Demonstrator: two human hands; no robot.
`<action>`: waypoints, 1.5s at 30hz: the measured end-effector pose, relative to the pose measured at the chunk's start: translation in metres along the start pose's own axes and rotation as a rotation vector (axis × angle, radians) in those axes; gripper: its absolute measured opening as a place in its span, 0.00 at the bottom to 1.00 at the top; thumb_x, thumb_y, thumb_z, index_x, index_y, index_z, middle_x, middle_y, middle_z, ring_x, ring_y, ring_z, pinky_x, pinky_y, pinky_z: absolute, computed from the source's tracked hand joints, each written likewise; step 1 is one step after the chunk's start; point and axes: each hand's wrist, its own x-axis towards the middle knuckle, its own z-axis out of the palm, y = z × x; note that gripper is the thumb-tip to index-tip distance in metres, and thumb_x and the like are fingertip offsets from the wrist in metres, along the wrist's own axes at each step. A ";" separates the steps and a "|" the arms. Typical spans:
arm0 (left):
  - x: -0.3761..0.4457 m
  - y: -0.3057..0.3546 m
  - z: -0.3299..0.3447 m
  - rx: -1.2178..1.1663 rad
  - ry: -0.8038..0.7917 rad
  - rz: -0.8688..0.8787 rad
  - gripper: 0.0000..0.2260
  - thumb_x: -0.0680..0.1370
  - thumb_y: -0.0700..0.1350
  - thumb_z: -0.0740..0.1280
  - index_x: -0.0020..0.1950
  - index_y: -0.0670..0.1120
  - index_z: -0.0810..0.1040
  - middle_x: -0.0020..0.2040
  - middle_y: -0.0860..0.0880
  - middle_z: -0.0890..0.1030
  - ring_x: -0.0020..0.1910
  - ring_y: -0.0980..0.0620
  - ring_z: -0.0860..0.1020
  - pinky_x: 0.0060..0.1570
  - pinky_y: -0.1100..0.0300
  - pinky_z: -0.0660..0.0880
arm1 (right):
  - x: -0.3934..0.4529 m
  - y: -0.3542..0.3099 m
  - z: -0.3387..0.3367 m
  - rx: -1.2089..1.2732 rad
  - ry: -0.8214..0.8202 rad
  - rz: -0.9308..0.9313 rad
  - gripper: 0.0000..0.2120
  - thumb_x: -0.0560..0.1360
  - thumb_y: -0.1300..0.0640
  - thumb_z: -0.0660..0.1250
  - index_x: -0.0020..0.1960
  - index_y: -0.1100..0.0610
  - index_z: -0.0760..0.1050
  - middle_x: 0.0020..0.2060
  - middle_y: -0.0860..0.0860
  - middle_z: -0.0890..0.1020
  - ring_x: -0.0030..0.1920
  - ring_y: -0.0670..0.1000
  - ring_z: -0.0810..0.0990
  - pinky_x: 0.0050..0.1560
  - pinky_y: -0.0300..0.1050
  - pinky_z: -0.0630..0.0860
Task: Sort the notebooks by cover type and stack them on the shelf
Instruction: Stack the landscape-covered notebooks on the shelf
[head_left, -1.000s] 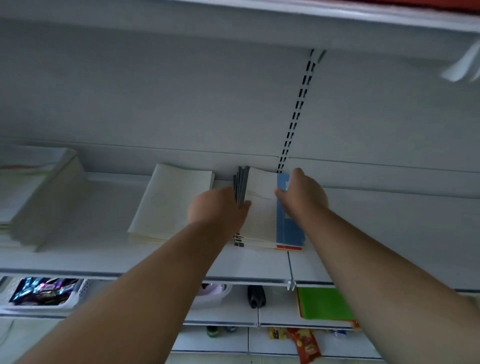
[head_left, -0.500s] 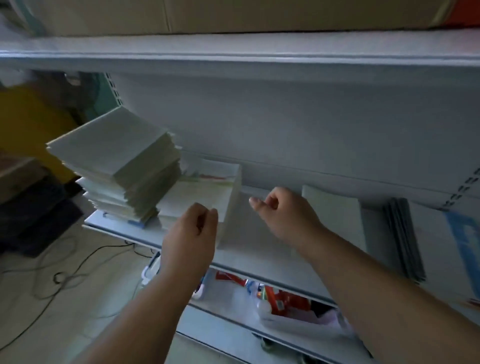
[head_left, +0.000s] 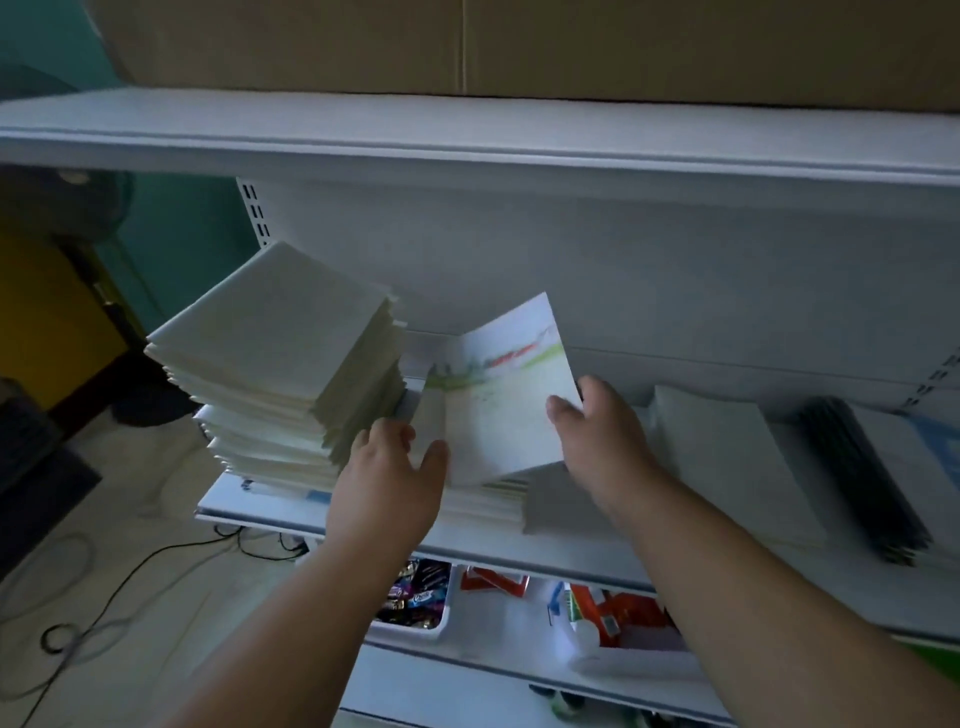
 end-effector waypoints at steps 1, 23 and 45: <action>0.002 0.002 -0.001 -0.109 -0.025 -0.023 0.19 0.80 0.57 0.63 0.66 0.48 0.71 0.59 0.51 0.76 0.49 0.51 0.76 0.47 0.55 0.71 | -0.006 -0.006 -0.001 0.115 -0.005 -0.029 0.13 0.77 0.46 0.63 0.45 0.55 0.67 0.39 0.54 0.76 0.41 0.54 0.75 0.39 0.50 0.72; 0.016 -0.005 -0.033 -1.036 -0.030 -0.202 0.12 0.84 0.44 0.62 0.46 0.57 0.81 0.43 0.54 0.85 0.53 0.39 0.81 0.53 0.30 0.77 | -0.015 -0.019 -0.008 0.169 0.063 0.134 0.10 0.82 0.51 0.61 0.56 0.57 0.73 0.52 0.56 0.79 0.41 0.54 0.79 0.37 0.43 0.75; 0.011 -0.018 -0.049 -1.072 -0.032 -0.198 0.08 0.83 0.41 0.62 0.51 0.51 0.79 0.48 0.48 0.83 0.49 0.43 0.80 0.51 0.37 0.79 | 0.007 0.000 0.016 -0.168 0.031 0.149 0.12 0.79 0.51 0.62 0.57 0.58 0.72 0.54 0.57 0.80 0.52 0.59 0.78 0.49 0.50 0.72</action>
